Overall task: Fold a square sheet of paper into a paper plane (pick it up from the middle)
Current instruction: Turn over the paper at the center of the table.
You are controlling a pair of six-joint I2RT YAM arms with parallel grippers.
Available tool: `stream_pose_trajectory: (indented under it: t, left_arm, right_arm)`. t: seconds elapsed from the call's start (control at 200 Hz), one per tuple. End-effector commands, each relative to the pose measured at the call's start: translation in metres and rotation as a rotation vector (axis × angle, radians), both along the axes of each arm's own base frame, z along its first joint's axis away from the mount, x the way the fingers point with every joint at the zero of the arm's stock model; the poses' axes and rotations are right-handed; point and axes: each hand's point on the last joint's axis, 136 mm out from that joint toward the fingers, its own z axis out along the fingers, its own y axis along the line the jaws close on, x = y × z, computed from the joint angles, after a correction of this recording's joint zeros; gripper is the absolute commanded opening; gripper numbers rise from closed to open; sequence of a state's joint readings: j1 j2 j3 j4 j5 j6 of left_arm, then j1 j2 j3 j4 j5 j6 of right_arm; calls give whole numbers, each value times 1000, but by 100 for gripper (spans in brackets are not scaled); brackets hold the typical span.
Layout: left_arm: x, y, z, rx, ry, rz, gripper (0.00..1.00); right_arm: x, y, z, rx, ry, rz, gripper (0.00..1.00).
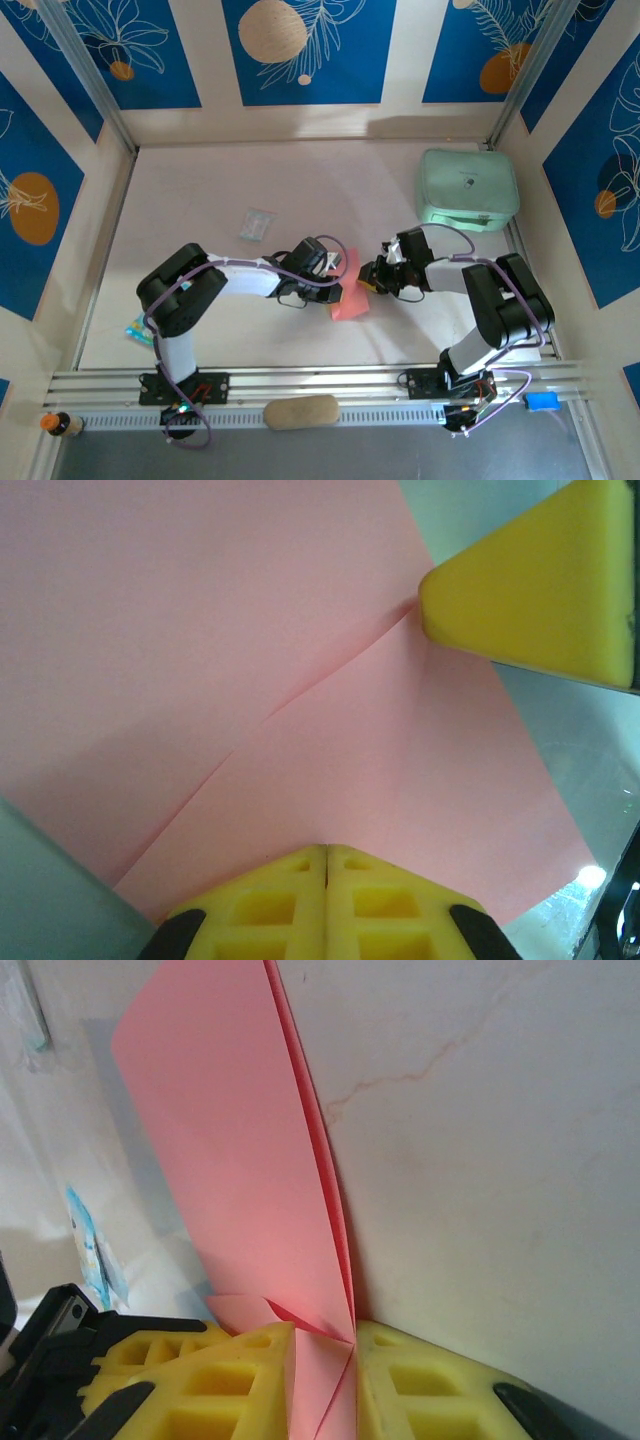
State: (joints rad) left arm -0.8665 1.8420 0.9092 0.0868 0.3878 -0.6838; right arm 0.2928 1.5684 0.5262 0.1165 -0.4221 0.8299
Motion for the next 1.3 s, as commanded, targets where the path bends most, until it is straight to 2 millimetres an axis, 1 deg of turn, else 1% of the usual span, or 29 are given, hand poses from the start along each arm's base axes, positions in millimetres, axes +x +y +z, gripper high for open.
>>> stream_pose_trajectory:
  t: [0.0,0.08,0.245,0.36,0.515,0.585,0.67,0.795,0.85,0.975,1.06,1.145,1.215,1.295]
  left_arm:
    - [-14,13,-12,61,47,2,1]
    - [-14,13,-12,61,48,2,1]
    - [-14,14,-10,59,42,6,2]
    - [-11,14,-4,54,22,12,5]
    - [-2,18,16,37,-62,49,14]
    - [4,22,30,30,-115,63,18]
    - [10,30,46,37,-188,90,20]
    - [20,47,70,48,-298,148,21]
    - [23,56,78,57,-340,174,21]
    - [29,78,96,71,-428,242,25]
    - [31,93,102,82,-469,288,29]
    - [32,111,104,116,-490,335,30]
    - [33,124,106,137,-507,369,33]
    - [32,138,106,160,-519,406,35]
  right_arm:
    - [-6,3,-4,31,2,35,21]
    - [-5,3,-4,34,1,35,20]
    - [-5,4,-2,41,-14,46,12]
    - [-3,5,4,48,-32,51,7]
    - [-2,2,16,26,-63,50,6]
    - [-1,0,26,7,-89,50,6]
    - [1,-3,41,-50,-136,60,6]
    - [2,-13,63,-204,-202,63,6]
    - [3,-18,73,-304,-253,72,6]
    - [5,-22,99,-530,-377,135,6]
    - [7,-32,110,-700,-403,159,5]
    - [12,-51,121,-921,-418,154,4]
    - [17,-58,127,-1051,-439,154,3]
    - [21,-58,128,-1156,-462,160,2]
